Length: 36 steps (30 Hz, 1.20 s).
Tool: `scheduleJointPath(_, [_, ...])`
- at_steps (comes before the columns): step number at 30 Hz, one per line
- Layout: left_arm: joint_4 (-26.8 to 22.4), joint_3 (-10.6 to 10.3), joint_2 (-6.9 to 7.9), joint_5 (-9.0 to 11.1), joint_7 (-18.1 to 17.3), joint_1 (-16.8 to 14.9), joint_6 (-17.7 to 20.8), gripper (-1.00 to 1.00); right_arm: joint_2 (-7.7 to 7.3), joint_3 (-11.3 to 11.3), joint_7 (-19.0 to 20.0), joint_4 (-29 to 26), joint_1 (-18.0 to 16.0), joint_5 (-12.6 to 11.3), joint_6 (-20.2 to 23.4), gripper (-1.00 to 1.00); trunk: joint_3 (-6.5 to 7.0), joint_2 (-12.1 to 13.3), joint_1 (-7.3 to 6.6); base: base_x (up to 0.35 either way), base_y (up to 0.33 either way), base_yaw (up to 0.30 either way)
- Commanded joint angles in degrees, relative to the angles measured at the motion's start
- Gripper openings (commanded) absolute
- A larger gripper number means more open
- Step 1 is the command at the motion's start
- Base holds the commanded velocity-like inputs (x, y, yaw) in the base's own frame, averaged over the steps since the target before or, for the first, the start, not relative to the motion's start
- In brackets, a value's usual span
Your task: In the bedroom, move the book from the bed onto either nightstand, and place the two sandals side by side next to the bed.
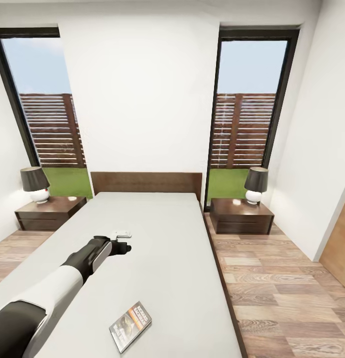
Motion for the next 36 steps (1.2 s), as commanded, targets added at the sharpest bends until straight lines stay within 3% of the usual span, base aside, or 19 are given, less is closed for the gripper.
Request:
scheduleJointPath(1, [-0.09,-0.41,0.07,0.46,0.24,-0.03,0.23,1.0,0.0,0.43,0.27,0.12,-0.04,-0.61,-0.34,1.0,-0.09,-0.08,0.03,0.094,0.0,0.0])
scheduleJointPath(36, [-0.11,-0.41,0.07,0.46,0.24,-0.02,0.17,1.0,0.02,0.43,0.27,0.12,-0.03,-0.61,-0.34,1.0,-0.09,-0.08,0.03,0.036,0.0,0.0])
